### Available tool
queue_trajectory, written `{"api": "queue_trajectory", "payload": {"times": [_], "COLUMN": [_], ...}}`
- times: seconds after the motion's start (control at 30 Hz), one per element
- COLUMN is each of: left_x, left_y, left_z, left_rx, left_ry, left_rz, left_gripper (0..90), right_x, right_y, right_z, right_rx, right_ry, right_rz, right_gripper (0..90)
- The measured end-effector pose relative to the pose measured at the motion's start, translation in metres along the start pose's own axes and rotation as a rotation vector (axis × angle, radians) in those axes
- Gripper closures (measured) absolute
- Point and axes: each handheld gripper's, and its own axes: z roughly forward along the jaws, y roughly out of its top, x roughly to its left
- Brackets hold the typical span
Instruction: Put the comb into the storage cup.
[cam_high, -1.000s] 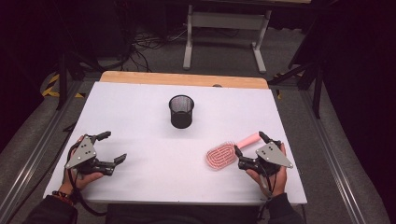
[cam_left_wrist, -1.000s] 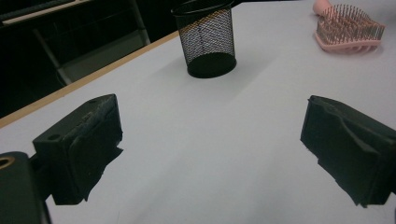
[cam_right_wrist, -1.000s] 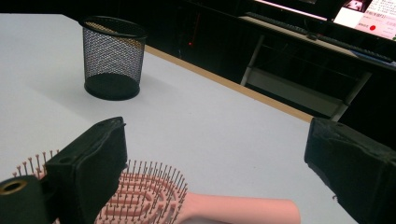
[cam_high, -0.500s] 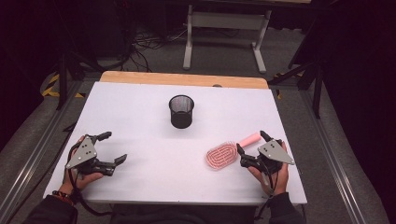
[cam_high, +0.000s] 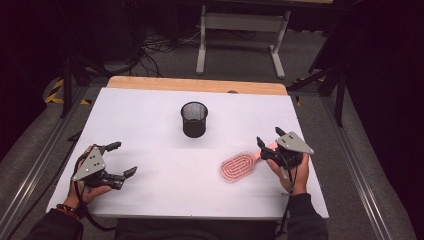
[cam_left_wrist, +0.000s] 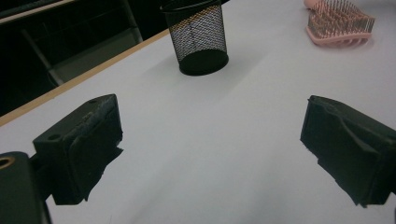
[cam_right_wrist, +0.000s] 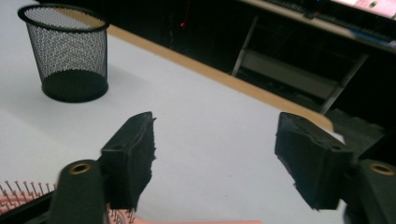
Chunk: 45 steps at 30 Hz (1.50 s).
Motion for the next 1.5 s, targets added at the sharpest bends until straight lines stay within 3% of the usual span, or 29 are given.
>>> {"api": "queue_trajectory", "payload": {"times": [0.1,0.13,0.17,0.2,0.23,0.3,0.37,0.57,0.9,1.17,1.3,1.5], "left_x": [0.0,0.001,0.001,0.001,0.001,0.002,0.002,0.001,0.001,0.001,0.001,0.0], "left_y": [-0.001,-0.001,-0.001,-0.001,-0.001,-0.001,-0.001,-0.001,-0.001,-0.001,-0.001,-0.001], "left_z": [0.0,-0.001,-0.001,-0.001,-0.001,-0.001,-0.001,-0.001,-0.001,-0.002,-0.003,-0.002], "left_rx": [0.001,0.001,-0.001,0.001,0.001,0.008,0.008,0.007,0.007,0.0,-0.006,-0.002], "left_ry": [-0.001,0.004,0.003,0.003,0.003,0.007,0.008,0.006,0.008,0.023,0.031,0.032], "left_rz": [-0.007,-0.004,-0.005,-0.005,-0.005,-0.003,-0.003,0.001,-0.001,0.001,-0.004,-0.002], "left_gripper": [7.7,7.7,7.7,7.7,7.7,7.9,8.0,8.2,8.5,9.1,9.6,9.8], "right_x": [-0.008,-0.013,-0.013,-0.019,-0.019,-0.026,-0.027,-0.034,-0.034,-0.035,-0.032,-0.033], "right_y": [-0.001,-0.002,-0.002,-0.002,-0.002,-0.002,-0.003,-0.014,-0.029,-0.034,-0.037,-0.038], "right_z": [0.01,0.014,0.014,0.017,0.017,0.024,0.027,0.043,0.054,0.057,0.057,0.054], "right_rx": [0.044,0.054,0.054,0.058,0.058,0.084,0.096,0.205,0.288,0.331,0.368,0.373], "right_ry": [0.022,0.015,0.015,0.015,0.015,0.009,0.004,0.016,0.039,0.041,0.044,0.043], "right_rz": [0.026,0.047,0.047,0.069,0.069,0.079,0.078,0.095,0.087,0.083,0.054,0.063], "right_gripper": [54.6,66.0,66.0,75.9,75.9,86.7,88.8,90.0,90.0,90.0,90.0,90.0]}}
